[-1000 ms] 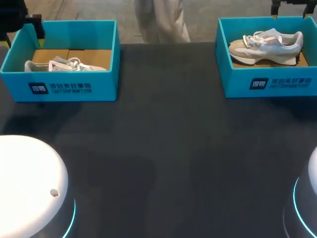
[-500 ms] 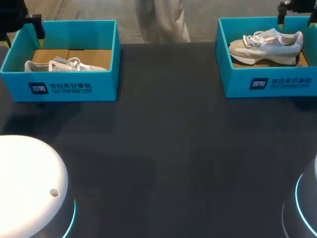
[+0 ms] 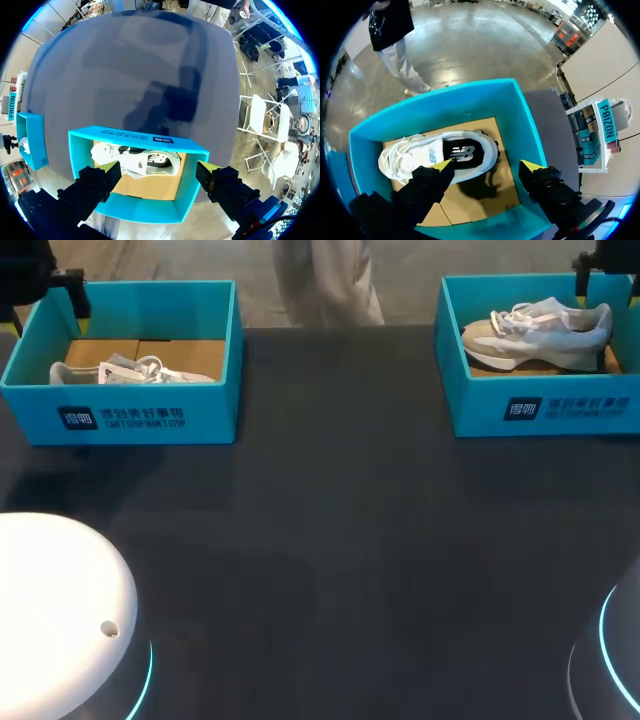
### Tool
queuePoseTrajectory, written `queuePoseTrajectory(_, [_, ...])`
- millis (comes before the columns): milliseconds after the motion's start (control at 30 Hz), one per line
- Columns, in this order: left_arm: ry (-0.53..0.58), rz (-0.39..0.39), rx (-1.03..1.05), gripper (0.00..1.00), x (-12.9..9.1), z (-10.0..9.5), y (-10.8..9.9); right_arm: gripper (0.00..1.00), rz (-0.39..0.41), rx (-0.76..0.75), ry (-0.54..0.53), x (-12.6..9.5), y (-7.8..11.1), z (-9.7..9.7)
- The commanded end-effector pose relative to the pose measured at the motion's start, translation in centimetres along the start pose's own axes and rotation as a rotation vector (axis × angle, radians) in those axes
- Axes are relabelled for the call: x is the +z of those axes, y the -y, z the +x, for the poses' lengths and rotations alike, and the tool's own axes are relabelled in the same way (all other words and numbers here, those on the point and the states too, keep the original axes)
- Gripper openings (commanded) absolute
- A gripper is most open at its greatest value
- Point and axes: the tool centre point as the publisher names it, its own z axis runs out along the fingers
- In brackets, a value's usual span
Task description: Take the shoe out of the shoebox, open the shoe tongue, remove and reinsert the insole, then place the shoe into the shoebox
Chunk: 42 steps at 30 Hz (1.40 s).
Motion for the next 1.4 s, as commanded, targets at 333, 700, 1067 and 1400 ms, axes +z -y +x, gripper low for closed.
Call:
queuePoseTrajectory(333, [-0.002, 0.0, 0.0, 1.0, 0.0, 0.0, 0.0, 0.82, 0.128, -0.004, -0.001, 3.2, -0.9, -0.2])
queuePoseTrajectory(700, [-0.002, 0.0, 0.0, 1.0, 0.0, 0.0, 0.0, 0.79, 0.166, -0.035, -0.005, 5.7, -1.0, 0.5])
queuePoseTrajectory(1067, [-0.002, 0.0, 0.0, 1.0, 0.0, 0.0, 0.0, 0.86, 0.186, -0.034, -0.002, 8.0, -0.6, 0.0])
queuePoseTrajectory(1400, [-0.002, 0.0, 0.0, 1.0, 0.0, 0.0, 0.0, 0.75, 0.22, -0.023, 0.011, 9.7, -0.5, -0.2])
